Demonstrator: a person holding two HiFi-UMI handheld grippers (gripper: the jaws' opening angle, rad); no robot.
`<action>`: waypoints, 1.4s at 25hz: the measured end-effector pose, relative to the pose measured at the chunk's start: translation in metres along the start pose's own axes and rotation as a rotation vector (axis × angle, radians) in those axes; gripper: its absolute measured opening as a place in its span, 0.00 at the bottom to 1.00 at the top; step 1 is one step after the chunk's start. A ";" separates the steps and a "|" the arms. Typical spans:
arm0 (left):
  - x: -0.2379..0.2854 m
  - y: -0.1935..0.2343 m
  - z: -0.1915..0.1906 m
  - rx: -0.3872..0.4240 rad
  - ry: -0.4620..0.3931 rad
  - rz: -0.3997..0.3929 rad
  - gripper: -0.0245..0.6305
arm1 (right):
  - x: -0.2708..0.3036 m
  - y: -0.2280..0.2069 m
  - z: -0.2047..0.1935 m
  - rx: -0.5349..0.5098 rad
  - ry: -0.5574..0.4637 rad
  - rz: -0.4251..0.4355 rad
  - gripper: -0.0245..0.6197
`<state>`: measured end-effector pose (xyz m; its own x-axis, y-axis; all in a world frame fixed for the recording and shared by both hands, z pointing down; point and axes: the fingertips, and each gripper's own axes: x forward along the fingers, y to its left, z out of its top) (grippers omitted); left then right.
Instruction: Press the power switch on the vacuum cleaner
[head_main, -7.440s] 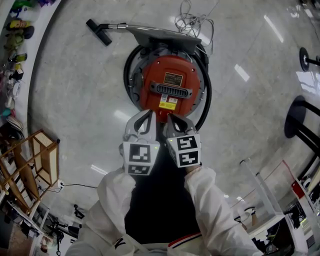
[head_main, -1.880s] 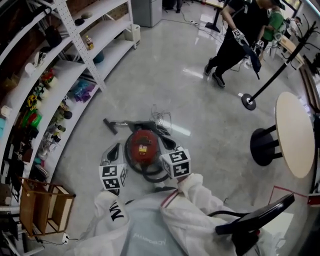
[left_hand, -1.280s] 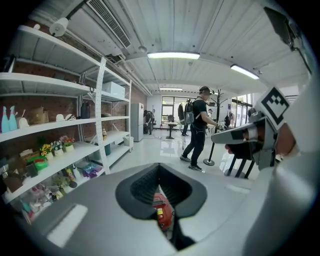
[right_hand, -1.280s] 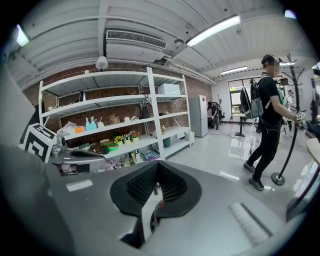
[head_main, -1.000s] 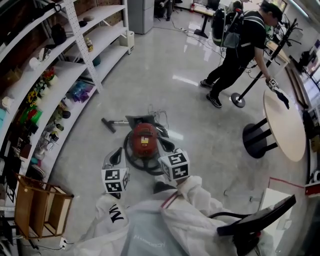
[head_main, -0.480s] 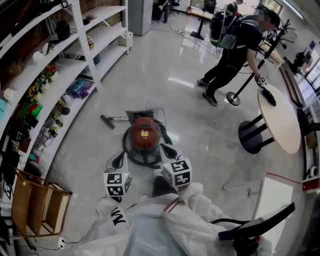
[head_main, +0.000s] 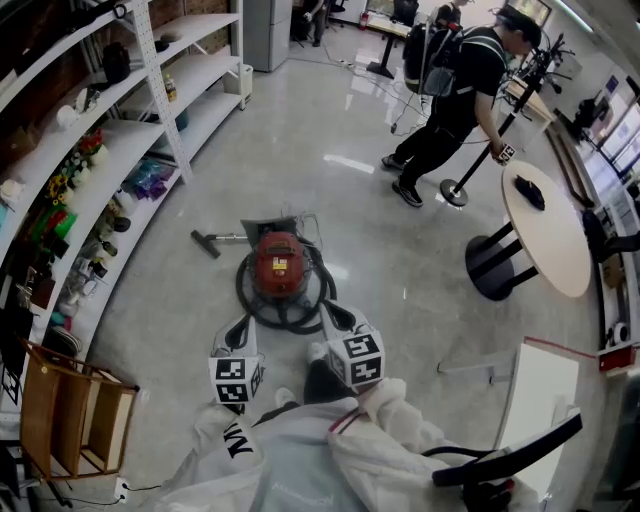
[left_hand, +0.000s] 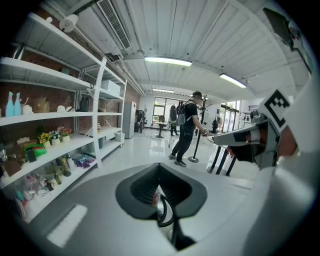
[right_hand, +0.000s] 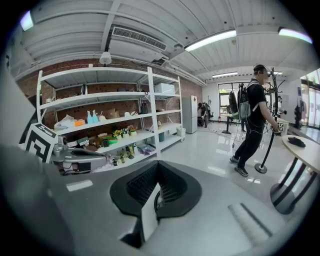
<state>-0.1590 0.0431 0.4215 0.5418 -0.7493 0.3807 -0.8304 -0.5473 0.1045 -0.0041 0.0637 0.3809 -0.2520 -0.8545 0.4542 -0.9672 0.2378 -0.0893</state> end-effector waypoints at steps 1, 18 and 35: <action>-0.002 -0.001 -0.004 -0.005 0.007 0.001 0.04 | -0.002 0.000 -0.004 0.007 0.008 0.001 0.04; 0.003 -0.026 -0.003 0.025 0.037 0.012 0.04 | -0.015 -0.021 -0.028 0.057 0.034 0.044 0.04; 0.023 -0.042 0.038 0.079 -0.026 0.048 0.04 | -0.007 -0.042 0.008 0.011 -0.051 0.091 0.04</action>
<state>-0.1068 0.0344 0.3906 0.5057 -0.7844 0.3592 -0.8431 -0.5376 0.0132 0.0382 0.0556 0.3748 -0.3399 -0.8522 0.3977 -0.9405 0.3105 -0.1383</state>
